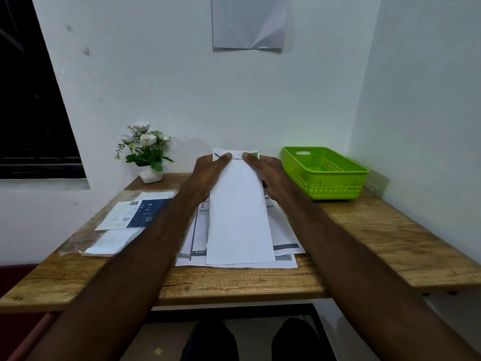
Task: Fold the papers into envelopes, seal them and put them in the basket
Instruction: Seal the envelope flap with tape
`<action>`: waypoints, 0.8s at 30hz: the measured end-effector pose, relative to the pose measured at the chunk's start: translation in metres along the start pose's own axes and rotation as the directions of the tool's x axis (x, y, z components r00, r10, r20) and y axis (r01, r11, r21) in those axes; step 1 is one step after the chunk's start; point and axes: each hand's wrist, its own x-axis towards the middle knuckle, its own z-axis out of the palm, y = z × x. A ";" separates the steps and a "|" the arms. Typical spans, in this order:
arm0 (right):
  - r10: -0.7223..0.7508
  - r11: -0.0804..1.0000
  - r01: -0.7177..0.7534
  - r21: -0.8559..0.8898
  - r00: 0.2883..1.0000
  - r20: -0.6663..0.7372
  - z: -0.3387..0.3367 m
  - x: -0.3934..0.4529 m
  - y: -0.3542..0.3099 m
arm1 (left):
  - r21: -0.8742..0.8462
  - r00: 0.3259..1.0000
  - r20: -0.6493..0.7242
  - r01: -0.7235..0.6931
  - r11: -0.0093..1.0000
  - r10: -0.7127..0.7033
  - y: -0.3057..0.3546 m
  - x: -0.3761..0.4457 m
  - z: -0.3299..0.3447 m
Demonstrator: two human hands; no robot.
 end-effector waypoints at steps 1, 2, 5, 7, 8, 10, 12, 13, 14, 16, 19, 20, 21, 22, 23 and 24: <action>-0.004 1.000 0.005 0.005 1.000 -0.010 0.000 0.001 0.001 | -0.014 1.000 0.008 0.006 1.000 -0.006 0.000 0.000 -0.001; -0.008 1.000 0.008 0.011 1.000 -0.020 0.000 0.002 0.001 | -0.025 1.000 0.014 0.011 1.000 -0.011 0.000 0.000 -0.001; -0.004 0.999 0.006 0.035 0.999 -0.044 0.001 0.006 0.002 | -0.044 1.000 0.009 0.004 0.999 -0.003 0.000 -0.002 -0.001; 0.010 0.999 -0.007 0.044 0.998 -0.056 0.001 0.007 0.002 | -0.029 1.000 -0.012 -0.027 0.999 0.026 0.001 -0.003 0.000; 0.021 0.999 -0.018 0.050 0.998 -0.054 0.002 0.007 0.000 | -0.022 0.999 -0.018 -0.038 0.999 0.038 0.002 -0.003 0.000; 0.051 0.996 -0.048 0.072 0.998 -0.033 0.004 0.006 -0.002 | -0.027 0.999 -0.014 -0.035 0.999 0.035 0.002 -0.003 0.001; 0.071 0.991 -0.069 0.116 0.997 -0.012 0.006 0.004 -0.003 | -0.034 1.000 0.011 -0.013 0.999 0.014 0.003 -0.004 0.002; 0.068 0.989 -0.066 0.136 0.998 -0.006 0.007 0.004 -0.002 | -0.035 1.000 0.025 -0.005 0.999 0.005 0.004 -0.004 0.003; 0.059 0.988 -0.059 0.144 0.998 -0.002 0.008 0.003 -0.002 | -0.038 0.999 0.038 -0.001 0.999 0.003 0.004 -0.004 0.004; 0.039 0.988 -0.039 0.149 0.999 0.003 0.010 0.002 -0.001 | -0.044 0.999 0.049 -0.005 0.999 0.007 0.005 -0.005 0.005; 0.011 0.989 -0.012 0.150 1.000 0.008 0.010 0.002 -0.001 | 0.002 0.999 0.024 -0.047 0.999 0.047 0.004 -0.008 0.006; 0.001 0.991 -0.001 0.135 1.000 0.001 0.011 0.002 0.000 | 0.019 0.997 0.024 -0.071 0.997 0.071 0.003 -0.009 0.006; -0.009 0.994 0.011 0.113 1.000 -0.013 0.012 0.002 0.000 | 0.024 0.996 0.028 -0.089 0.996 0.088 0.003 -0.010 0.006; -0.018 0.996 0.021 0.090 0.999 -0.028 0.013 0.002 0.000 | 0.023 0.995 0.029 -0.099 0.995 0.098 0.003 -0.010 0.006; -0.028 0.997 0.031 0.073 0.999 -0.038 0.013 0.002 0.000 | 0.025 0.995 0.024 -0.102 0.994 0.102 0.003 -0.010 0.005; -0.039 0.997 0.041 0.064 0.998 -0.044 0.013 0.003 0.000 | 0.029 0.995 0.014 -0.102 0.994 0.102 0.004 -0.009 0.004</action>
